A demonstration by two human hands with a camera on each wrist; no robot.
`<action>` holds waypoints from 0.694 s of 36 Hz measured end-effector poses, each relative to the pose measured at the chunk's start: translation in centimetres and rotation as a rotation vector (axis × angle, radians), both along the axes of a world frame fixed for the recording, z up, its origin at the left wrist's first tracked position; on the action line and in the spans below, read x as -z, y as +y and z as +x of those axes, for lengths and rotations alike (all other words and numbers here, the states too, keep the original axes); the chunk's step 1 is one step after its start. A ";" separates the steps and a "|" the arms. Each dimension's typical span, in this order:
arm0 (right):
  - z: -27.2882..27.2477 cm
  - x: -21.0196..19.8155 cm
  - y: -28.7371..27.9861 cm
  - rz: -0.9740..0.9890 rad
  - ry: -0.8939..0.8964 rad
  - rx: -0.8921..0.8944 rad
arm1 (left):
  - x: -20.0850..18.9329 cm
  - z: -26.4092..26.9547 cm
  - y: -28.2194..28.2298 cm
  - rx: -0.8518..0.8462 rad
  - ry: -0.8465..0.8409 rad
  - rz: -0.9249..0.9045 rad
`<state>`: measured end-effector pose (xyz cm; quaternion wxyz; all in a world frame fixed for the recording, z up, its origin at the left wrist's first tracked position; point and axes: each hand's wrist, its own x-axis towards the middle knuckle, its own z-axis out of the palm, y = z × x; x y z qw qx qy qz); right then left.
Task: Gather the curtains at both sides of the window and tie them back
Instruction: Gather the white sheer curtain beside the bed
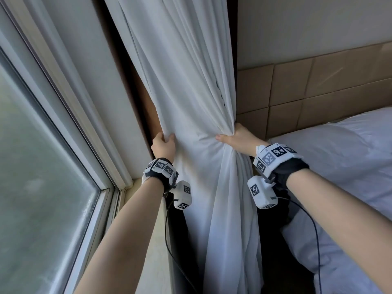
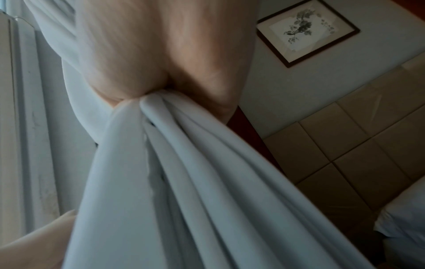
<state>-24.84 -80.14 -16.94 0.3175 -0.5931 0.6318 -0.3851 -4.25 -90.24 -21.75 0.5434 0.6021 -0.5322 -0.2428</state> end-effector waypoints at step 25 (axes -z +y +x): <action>0.7 -0.3 0.0 -0.031 0.154 0.105 | -0.3 2.8 2.2 0.032 0.261 -0.120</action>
